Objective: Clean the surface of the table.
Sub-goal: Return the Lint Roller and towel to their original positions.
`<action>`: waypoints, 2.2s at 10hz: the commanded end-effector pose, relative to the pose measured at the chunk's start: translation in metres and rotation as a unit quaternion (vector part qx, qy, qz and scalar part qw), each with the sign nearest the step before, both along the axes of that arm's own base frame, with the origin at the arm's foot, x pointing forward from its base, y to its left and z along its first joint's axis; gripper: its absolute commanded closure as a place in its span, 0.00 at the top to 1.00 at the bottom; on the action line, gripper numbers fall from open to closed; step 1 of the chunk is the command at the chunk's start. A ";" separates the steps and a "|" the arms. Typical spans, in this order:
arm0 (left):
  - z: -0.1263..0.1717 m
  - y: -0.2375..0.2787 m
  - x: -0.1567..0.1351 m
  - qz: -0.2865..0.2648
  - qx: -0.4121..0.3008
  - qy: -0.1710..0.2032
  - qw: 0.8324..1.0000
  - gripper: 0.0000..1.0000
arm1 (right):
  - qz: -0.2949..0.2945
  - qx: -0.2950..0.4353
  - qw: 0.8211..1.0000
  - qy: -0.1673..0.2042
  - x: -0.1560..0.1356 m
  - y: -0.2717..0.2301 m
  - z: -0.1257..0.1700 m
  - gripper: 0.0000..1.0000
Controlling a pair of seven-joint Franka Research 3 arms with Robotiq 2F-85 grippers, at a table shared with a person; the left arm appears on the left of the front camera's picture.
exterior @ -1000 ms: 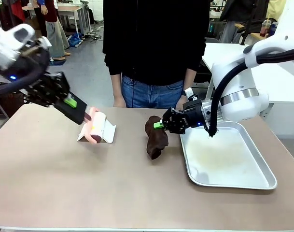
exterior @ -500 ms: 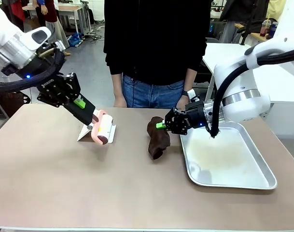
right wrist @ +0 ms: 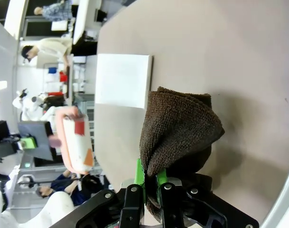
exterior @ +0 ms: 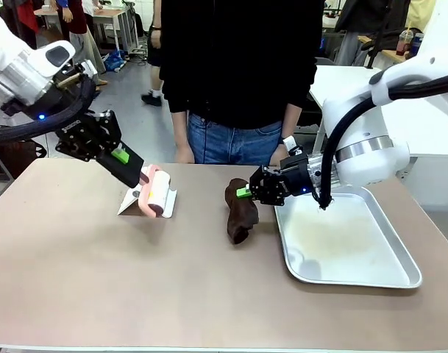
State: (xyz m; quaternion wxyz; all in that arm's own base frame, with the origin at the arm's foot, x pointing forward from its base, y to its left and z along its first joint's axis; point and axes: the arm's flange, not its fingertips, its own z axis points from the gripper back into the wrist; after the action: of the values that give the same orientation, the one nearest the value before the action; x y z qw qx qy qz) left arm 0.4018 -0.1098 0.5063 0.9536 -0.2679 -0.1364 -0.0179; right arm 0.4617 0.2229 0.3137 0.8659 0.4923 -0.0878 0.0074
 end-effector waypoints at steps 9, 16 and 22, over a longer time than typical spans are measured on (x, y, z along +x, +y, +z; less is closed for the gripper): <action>-0.033 -0.062 0.099 -0.003 0.113 0.028 0.993 0.22 | -0.035 -0.050 0.997 0.057 0.020 0.008 -0.040 0.11; -0.059 -0.057 0.114 0.023 0.108 0.061 0.992 0.22 | -0.027 -0.038 0.997 0.054 0.020 0.008 -0.042 0.11; -0.063 -0.060 0.114 0.049 0.094 0.063 0.992 0.22 | -0.016 -0.025 0.998 0.056 0.023 0.008 -0.044 0.11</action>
State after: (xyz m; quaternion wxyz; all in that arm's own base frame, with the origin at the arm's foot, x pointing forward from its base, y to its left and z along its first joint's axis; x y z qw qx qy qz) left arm 0.5118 -0.1659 0.4413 0.9824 -0.1675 -0.0815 0.0164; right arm 0.4796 0.2318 0.2715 0.8876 0.4571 -0.0457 -0.0333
